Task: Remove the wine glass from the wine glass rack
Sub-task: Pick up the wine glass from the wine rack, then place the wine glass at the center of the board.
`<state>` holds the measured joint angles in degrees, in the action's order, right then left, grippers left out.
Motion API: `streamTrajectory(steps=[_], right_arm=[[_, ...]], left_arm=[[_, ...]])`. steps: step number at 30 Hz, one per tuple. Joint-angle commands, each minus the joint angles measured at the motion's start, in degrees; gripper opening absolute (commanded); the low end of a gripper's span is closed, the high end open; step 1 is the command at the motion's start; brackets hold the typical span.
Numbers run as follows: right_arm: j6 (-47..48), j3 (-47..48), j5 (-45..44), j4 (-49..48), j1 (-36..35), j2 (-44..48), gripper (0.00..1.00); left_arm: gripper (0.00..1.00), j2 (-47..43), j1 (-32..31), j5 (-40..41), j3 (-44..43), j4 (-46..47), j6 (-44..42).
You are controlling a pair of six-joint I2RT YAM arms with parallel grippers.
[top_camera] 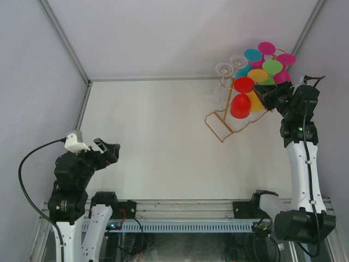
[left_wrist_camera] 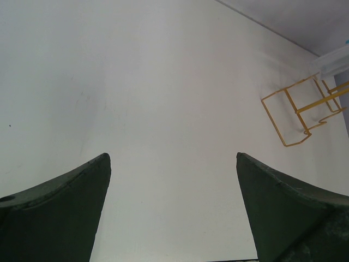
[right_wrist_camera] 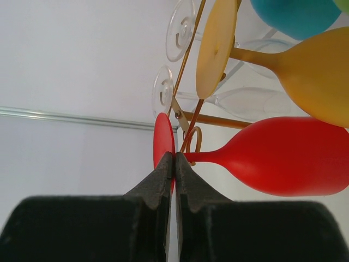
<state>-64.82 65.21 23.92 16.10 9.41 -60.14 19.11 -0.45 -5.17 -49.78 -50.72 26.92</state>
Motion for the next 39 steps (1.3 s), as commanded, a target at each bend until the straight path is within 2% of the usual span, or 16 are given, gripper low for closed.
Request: streamTrajectory(steps=[1, 17, 26, 32, 39], right_arm=[[-0.36, 2.16, -2.54, -0.20, 0.39, 2.24, 0.00], [-1.34, -0.39, -3.83, 0.24, 0.79, 5.52, 0.00], [-0.52, -3.66, -0.54, 0.84, 0.73, 10.78, 0.00], [1.93, -5.91, 4.49, 1.81, -0.59, 15.11, 0.00], [7.26, -6.32, 10.69, 0.02, -8.91, 16.28, 0.00]], left_arm=[[1.00, 0.09, 0.45, -0.78, -0.40, 1.59, 0.51], [1.00, 0.18, 0.45, -0.07, -0.50, 1.64, 0.90], [1.00, -0.33, 0.45, -0.23, -0.56, 2.88, 2.08], [1.00, 0.02, 0.45, -3.84, 0.12, 4.41, 3.19], [1.00, 1.53, 0.45, -16.30, 2.47, 10.87, 6.53]])
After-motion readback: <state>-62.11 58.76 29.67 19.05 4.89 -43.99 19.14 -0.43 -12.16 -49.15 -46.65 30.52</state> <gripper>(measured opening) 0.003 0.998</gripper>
